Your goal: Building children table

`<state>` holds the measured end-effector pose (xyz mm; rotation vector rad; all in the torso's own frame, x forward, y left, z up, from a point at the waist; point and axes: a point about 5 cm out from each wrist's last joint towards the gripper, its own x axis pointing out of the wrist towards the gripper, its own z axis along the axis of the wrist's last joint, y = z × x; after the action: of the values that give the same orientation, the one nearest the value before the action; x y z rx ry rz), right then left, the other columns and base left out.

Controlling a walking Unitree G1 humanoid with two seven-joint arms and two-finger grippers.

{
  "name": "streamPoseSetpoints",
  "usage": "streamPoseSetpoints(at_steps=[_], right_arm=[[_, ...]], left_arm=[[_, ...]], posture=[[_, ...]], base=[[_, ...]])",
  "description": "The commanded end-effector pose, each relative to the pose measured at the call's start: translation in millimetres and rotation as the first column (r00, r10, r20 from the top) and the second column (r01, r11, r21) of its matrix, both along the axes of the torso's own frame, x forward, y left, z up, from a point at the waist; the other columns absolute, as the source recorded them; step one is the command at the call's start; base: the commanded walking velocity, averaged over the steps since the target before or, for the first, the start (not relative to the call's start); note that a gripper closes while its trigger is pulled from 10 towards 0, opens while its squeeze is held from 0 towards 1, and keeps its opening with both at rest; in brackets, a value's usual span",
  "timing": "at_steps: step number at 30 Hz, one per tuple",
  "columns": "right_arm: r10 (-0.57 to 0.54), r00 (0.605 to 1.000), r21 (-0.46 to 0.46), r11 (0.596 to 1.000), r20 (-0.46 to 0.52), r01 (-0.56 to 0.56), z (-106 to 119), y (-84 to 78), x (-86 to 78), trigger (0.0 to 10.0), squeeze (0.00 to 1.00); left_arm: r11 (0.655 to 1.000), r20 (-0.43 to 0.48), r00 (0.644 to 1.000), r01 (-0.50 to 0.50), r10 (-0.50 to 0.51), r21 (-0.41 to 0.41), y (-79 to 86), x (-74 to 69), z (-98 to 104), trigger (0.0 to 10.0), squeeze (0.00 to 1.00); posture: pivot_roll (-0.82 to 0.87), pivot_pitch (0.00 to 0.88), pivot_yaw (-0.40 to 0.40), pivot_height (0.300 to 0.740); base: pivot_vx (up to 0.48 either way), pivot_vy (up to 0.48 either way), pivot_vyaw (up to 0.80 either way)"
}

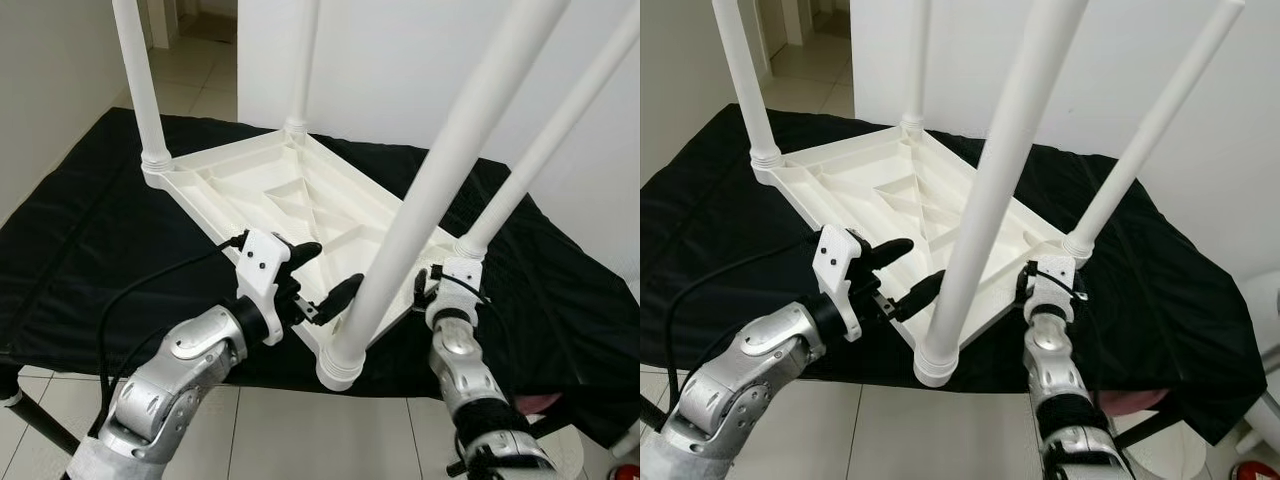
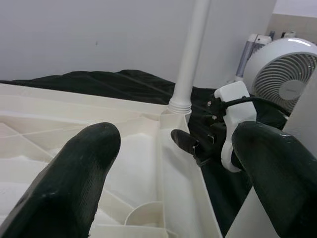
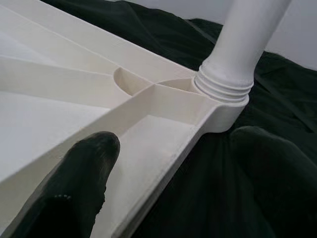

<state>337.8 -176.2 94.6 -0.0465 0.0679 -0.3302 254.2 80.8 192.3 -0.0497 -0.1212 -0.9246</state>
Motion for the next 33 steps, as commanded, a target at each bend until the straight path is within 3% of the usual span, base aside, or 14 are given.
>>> streamPoseSetpoints(at_steps=[1,13,24,33], right_arm=[[-0.044,0.998,0.046,0.998,-0.039,0.046,-8,-3.5,0.6,10.0,0.00],[-0.085,0.993,0.174,0.980,-0.082,0.099,-6,-0.4,15.4,10.0,0.00],[-0.111,0.989,0.200,0.971,-0.099,0.129,1,-11.9,25.4,10.0,0.00],[-0.138,0.984,0.212,0.964,-0.109,0.158,4,-26.3,28.0,10.0,0.00]], left_arm=[[0.978,0.025,0.979,0.203,-0.205,0.055,-1.8,-3.9,-4,10.0,0.00],[0.991,0.015,0.996,0.081,-0.083,0.106,13.2,14.6,-9,10.0,0.00],[0.988,0.094,0.996,-0.008,-0.006,0.156,11.6,32.7,8,10.0,0.00],[0.980,0.110,0.992,0.043,-0.065,0.196,-6.5,22.9,8,10.0,0.00]], posture=[[0.04,0.000,-0.094,0.740],[0.05,0.000,-0.107,0.740],[0.06,0.000,-0.134,0.740],[0.06,0.000,-0.136,0.740]], base=[[0.000,0.000,0.00],[0.000,0.000,0.00],[0.000,0.000,0.00],[0.000,0.000,0.00]])
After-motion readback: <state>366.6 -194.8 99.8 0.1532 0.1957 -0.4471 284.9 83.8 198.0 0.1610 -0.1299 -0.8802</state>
